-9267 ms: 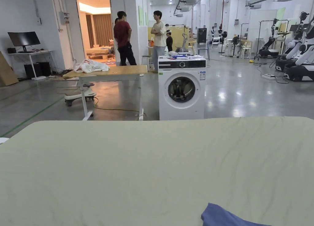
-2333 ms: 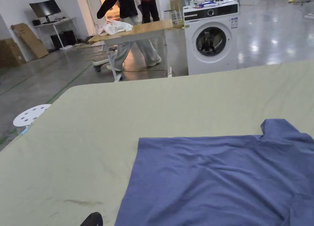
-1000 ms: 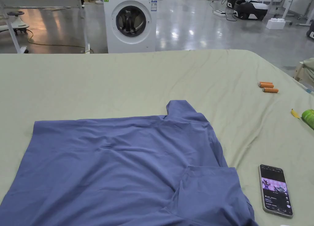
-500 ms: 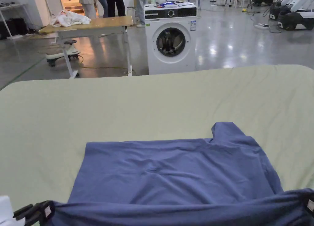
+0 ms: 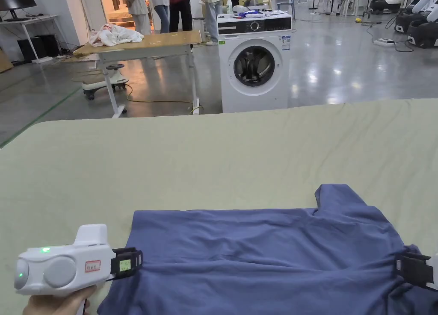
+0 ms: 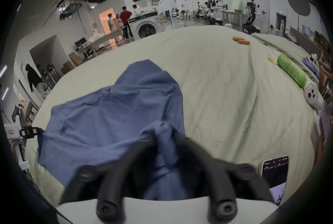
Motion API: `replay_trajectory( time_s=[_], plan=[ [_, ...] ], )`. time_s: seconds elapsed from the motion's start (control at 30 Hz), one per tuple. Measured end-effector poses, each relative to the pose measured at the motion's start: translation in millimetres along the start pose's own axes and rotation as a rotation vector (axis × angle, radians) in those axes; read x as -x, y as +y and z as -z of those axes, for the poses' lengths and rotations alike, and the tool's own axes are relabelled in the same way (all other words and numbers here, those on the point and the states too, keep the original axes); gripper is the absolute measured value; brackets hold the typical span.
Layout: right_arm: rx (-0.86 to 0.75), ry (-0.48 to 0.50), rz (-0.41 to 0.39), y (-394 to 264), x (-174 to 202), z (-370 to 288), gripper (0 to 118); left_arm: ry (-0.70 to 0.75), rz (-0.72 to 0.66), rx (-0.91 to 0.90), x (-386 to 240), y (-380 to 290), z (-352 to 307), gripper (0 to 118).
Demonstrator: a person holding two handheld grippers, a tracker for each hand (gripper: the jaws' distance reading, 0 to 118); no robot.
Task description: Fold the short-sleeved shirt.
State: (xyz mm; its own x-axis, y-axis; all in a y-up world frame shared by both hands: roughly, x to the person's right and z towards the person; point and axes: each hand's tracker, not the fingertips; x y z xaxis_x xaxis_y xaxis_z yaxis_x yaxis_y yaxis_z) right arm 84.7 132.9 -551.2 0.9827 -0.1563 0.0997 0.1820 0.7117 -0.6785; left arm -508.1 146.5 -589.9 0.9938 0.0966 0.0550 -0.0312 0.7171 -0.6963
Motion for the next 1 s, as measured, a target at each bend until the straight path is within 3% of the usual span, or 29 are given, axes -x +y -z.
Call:
replay_trajectory(
  time_s=[0.13,0.23,0.37,0.43,0.53,0.67,0.8,1.0],
  plan=[
    [-0.114,0.038,-0.073,-2,0,-39,73,0.006,0.084,-0.172,-7,-18,-62,84],
    [-0.208,0.130,-0.105,-9,7,-82,73,-0.030,0.018,-0.305,-9,-29,-118,84],
    [-0.304,0.153,-0.169,-29,27,-137,71,-0.032,-0.025,-0.473,-17,-47,-183,83],
    [-0.355,0.173,-0.172,-42,35,-156,55,-0.046,-0.011,-0.541,-21,-61,-208,70],
    [-0.394,0.179,-0.193,-67,46,-179,19,-0.044,0.022,-0.550,-34,-82,-236,35],
    [-0.414,0.171,-0.213,-93,54,-194,1,-0.029,0.096,-0.545,-48,-106,-259,3],
    [-0.400,0.182,-0.217,-107,57,-200,0,-0.091,0.098,-0.531,-51,-125,-265,0],
    [-0.403,0.181,-0.206,-114,56,-204,0,-0.060,0.090,-0.460,-51,-131,-242,0]
  ],
)
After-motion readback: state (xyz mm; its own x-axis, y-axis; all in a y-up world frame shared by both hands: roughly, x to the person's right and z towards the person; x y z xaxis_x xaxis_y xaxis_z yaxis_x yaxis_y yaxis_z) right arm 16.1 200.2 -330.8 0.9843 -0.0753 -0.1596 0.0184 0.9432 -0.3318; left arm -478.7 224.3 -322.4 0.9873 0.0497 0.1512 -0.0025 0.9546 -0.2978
